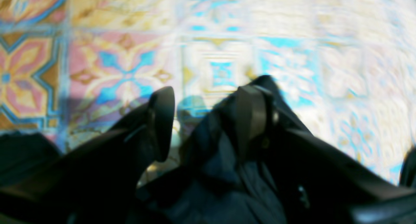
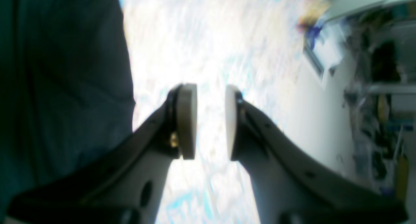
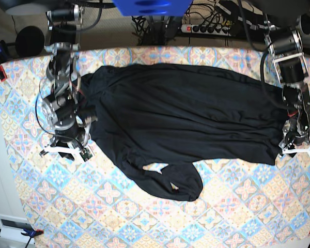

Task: Layout the t-shirt on the table in an organized manner, then fold the t-shirt properly
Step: 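Grasp the shirt sides with both grippers and slide them along the edges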

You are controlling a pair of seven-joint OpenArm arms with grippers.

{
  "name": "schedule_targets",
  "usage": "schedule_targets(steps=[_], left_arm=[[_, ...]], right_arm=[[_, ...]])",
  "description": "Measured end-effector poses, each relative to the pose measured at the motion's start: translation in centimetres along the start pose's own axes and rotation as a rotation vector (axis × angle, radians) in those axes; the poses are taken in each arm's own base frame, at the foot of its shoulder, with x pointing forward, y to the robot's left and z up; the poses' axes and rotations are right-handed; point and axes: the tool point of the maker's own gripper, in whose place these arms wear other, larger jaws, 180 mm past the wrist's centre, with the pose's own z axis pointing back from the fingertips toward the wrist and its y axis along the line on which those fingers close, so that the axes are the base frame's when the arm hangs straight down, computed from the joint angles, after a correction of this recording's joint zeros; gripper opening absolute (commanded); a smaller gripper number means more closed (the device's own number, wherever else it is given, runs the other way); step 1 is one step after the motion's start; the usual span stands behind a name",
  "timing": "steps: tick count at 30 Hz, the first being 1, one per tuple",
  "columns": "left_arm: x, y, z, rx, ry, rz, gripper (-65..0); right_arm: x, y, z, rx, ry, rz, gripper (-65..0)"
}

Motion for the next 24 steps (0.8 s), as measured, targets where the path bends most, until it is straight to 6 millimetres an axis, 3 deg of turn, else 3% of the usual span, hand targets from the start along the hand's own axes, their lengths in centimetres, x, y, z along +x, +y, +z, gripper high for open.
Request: schedule_targets(steps=[4,8,12,16,21,24], left_arm=[[0.1,0.9,-1.3,0.037,-0.014,0.068,-34.8],[-1.0,1.8,-1.7,0.075,0.011,0.079,-34.7],[-3.1,-0.5,-2.5,0.040,0.057,0.105,-34.7],[-5.0,-2.8,-2.7,0.005,0.077,0.003,-34.7],[-5.4,-3.2,-2.8,0.003,0.081,-0.077,-35.1],[-5.8,-3.4,-2.8,0.002,0.089,-0.116,-42.4]], right_arm=[[-1.9,2.4,-1.2,0.083,0.070,0.008,-50.5],[-1.1,0.8,-2.0,0.048,0.060,0.008,-50.5],[-0.5,1.7,-2.4,0.071,0.051,0.026,-50.5],[-1.0,2.7,-2.7,0.102,0.066,0.026,-50.5],[-1.5,2.9,-3.0,0.110,0.082,0.027,-50.5],[-1.5,2.9,-3.0,0.109,0.083,0.027,-50.5]])
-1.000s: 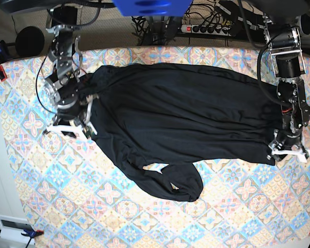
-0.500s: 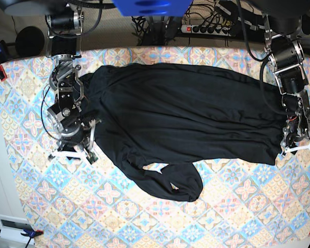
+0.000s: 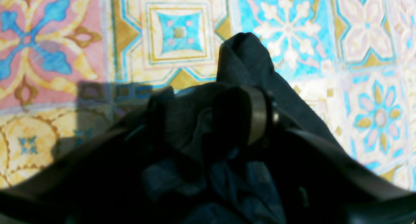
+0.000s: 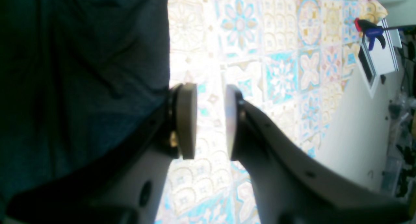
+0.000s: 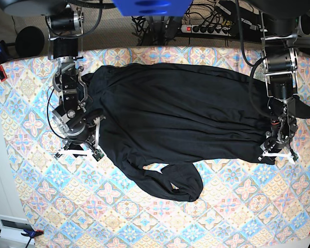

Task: Layout the t-shirt on the table in an organized manner, then fold the t-shirt properly
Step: 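Grasp the shirt sides with both grippers and slide them along the edges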

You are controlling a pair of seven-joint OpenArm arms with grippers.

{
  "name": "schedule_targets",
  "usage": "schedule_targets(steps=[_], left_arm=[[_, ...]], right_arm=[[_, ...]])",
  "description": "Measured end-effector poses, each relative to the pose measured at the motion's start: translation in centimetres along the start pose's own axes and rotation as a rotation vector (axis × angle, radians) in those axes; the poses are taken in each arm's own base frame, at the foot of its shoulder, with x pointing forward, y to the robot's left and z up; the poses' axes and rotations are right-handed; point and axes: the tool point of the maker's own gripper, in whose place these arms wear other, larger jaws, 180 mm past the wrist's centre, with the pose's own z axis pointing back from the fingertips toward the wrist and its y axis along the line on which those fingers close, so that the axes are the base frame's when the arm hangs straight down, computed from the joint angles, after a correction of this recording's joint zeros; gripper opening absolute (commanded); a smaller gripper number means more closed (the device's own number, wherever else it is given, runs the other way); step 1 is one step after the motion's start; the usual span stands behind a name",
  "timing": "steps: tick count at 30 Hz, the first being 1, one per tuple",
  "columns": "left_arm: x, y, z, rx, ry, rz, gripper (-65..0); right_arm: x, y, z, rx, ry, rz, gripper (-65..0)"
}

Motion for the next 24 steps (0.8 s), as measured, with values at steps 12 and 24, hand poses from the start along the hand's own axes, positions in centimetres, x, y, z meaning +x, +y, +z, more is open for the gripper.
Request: schedule_targets(steps=[12,24], left_arm=[[0.0,-1.6,1.1,-0.061,-0.009,-0.066,-65.0],[2.1,0.7,4.0,-0.082,-0.114,-0.052,-65.0]], right_arm=[[0.8,1.2,-3.8,0.151,-0.033,-0.144,-50.5],[2.7,1.2,-7.7,0.339,-0.037,-0.382,-40.8]])
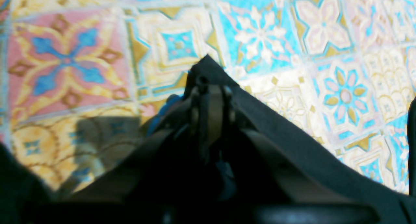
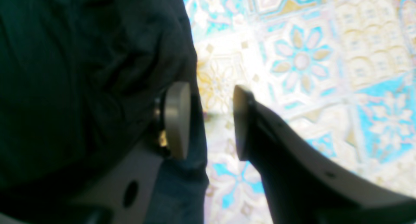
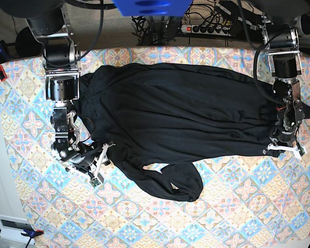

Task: Layout the t-shirt on the table in an organized manner, then fold the t-shirt properly
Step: 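Grasp the shirt sides with both grippers and slide them along the edges, then lift the shirt sides with both grippers and fold them lengthwise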

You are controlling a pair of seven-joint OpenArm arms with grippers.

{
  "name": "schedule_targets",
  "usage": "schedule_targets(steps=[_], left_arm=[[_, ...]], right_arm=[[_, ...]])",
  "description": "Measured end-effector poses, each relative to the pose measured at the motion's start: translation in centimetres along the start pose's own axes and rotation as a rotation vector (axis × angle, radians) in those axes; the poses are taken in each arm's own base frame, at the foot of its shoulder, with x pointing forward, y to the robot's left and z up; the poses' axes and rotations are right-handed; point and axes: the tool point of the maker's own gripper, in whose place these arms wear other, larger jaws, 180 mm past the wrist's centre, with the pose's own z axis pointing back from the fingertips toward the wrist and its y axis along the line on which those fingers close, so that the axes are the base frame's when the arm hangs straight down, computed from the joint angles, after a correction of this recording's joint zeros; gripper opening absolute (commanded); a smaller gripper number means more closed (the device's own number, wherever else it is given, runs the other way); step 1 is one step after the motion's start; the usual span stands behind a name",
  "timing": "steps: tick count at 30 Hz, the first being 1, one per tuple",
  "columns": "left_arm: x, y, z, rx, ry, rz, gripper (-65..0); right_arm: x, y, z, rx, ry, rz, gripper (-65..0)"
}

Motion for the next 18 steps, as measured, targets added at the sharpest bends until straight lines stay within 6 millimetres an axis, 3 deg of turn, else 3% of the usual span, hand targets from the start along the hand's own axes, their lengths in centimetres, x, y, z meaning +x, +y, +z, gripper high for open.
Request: schedule_targets(steps=[8,14,18], left_arm=[[-0.5,0.7,0.2,0.009,0.007,0.010,-65.0],[-0.5,0.7,0.2,0.008,0.008,0.009,-65.0],[-0.3,0.6,0.2,0.006,0.004,0.010,-65.0]], right_arm=[[-3.7,0.7,-2.1,0.048,0.067,-0.072,-40.2],[-3.5,1.2,-2.1,0.078,0.059,-0.050,-40.4],[-3.6,1.9,-2.0,0.117,0.060,-0.022,-49.2]])
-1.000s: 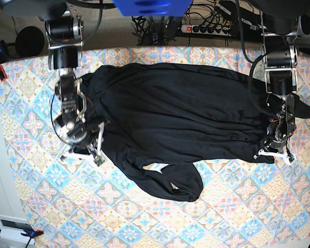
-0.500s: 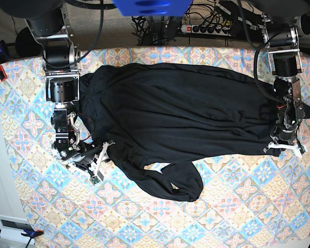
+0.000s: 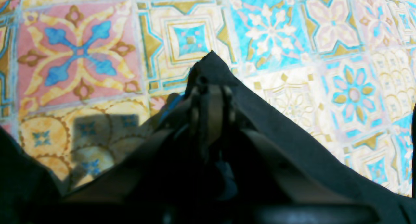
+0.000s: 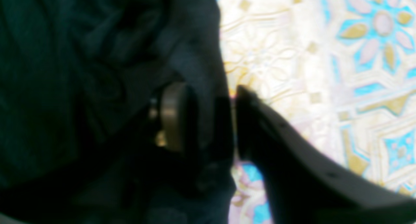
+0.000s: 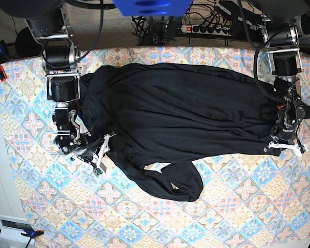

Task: Layout the t-shirt on the table in an organized manner, then fold the t-shirt properly
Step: 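Lift the shirt sides with both grippers and fold them lengthwise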

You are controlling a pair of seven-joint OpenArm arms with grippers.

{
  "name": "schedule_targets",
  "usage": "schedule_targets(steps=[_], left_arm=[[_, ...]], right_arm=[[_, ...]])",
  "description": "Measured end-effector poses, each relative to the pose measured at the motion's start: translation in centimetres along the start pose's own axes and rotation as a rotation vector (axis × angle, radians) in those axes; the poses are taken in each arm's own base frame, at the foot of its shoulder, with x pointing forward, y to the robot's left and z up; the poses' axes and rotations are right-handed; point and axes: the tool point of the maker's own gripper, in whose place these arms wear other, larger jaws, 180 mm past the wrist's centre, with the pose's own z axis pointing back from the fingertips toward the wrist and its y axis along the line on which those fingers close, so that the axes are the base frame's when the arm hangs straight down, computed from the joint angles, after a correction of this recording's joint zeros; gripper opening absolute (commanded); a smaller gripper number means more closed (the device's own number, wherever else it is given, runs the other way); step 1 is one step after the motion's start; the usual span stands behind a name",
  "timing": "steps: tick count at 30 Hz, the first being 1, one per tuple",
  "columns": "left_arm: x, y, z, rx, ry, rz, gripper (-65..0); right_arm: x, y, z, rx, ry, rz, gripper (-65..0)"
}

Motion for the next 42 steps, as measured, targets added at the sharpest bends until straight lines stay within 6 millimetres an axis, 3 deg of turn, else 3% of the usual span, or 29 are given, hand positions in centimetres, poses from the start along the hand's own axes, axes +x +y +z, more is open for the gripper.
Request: schedule_targets(steps=[3,4,10,14,20,23,26,33,36,38,42], left_arm=[[0.3,-0.2,0.0,-0.004,-0.006,0.001,-65.0],[0.6,-0.4,0.1,-0.007,-0.012,0.001,-65.0],[2.9,-2.2,0.2,-0.047,-0.059,0.004,-65.0],[4.4,-3.0,0.2,-0.056,-0.087,0.012,-65.0],[7.3,-4.9,0.2,-0.092,-0.135,0.032,-65.0],[8.5,-6.0,0.3,-0.114,-0.151,0.038,-65.0],[9.5,-6.2,0.4,-0.114,-0.175,0.040,-65.0],[10.9,-6.9,0.6,-0.131,-0.201,0.049,-65.0],[10.7,-6.1,0.6,-0.114,-0.196,0.048,-65.0],[10.2,-4.2,0.8,-0.098,-0.189,0.067,-65.0],[9.0,-0.8,2.2,-0.054,-0.195,0.099,-65.0]], right_arm=[[-0.1,0.4,0.0,0.024,0.005,0.018,-63.4],[-0.1,0.4,0.0,0.026,0.003,0.018,-65.0],[0.0,0.5,0.1,0.040,-0.004,0.022,-65.0],[1.4,0.0,1.0,0.072,-0.106,-0.101,-65.0],[0.7,-5.2,4.5,0.001,-0.155,-0.164,-65.0],[3.1,-5.9,6.4,-0.009,-0.234,-0.141,-65.0],[5.8,-5.3,7.7,0.002,-0.292,-0.104,-65.0],[8.4,-4.4,10.5,0.011,-0.356,-0.061,-65.0],[9.2,-4.6,12.3,-0.013,-0.385,-0.040,-65.0],[8.0,-4.3,13.0,-0.027,-0.377,-0.024,-65.0],[3.3,-1.9,12.0,-0.014,-0.275,-0.006,-65.0]])
